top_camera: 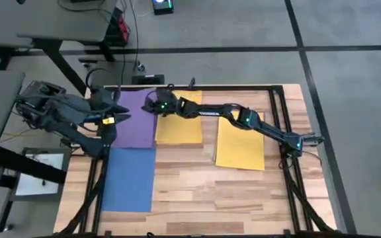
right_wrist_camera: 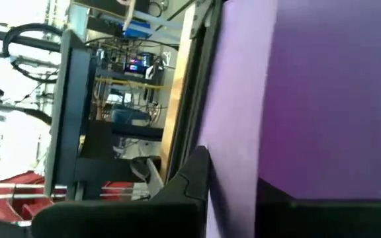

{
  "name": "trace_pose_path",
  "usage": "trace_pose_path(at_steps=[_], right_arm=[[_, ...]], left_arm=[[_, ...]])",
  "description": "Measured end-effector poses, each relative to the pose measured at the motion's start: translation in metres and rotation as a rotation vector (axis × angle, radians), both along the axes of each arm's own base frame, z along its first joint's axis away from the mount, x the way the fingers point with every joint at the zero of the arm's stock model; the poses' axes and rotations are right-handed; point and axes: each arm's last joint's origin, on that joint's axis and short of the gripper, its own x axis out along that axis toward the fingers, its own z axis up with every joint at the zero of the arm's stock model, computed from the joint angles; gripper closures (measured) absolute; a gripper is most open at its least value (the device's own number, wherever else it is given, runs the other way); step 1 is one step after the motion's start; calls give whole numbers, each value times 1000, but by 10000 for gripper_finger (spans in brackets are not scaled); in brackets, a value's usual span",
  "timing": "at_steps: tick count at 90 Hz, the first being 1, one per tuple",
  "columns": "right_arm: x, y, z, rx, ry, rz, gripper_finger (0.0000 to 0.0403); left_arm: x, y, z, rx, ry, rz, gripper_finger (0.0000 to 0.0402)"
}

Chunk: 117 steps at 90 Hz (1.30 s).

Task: Organize paper
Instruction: Stack the purple paper on top of the purple paper

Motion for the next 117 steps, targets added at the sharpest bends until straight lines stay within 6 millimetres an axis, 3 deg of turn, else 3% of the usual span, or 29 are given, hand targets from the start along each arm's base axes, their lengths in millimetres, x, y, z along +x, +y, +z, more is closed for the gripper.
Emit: trace_pose_path(at_steps=[18, 51, 71, 85, 98, 117], right_arm=[[-3, -8, 0, -157, 42, 28, 403], [-3, -9, 2, -201, 49, 38, 401], [-3, -10, 2, -182, 46, 29, 336], [-3, -10, 2, -46, 17, -40, 286], [-4, -12, -1, -57, 54, -78, 280], [-7, -8, 6, -161, 225, 30, 286]], left_arm=[[0, 0, 0, 2, 5, 0, 320], [0, 0, -1, 3, 8, 0, 320], [-1, 0, -1, 6, 12, -2, 320], [-1, 0, -1, 13, 14, -7, 320], [-1, 0, -1, 13, 15, -7, 320], [-3, 1, -3, 21, 43, -5, 320]])
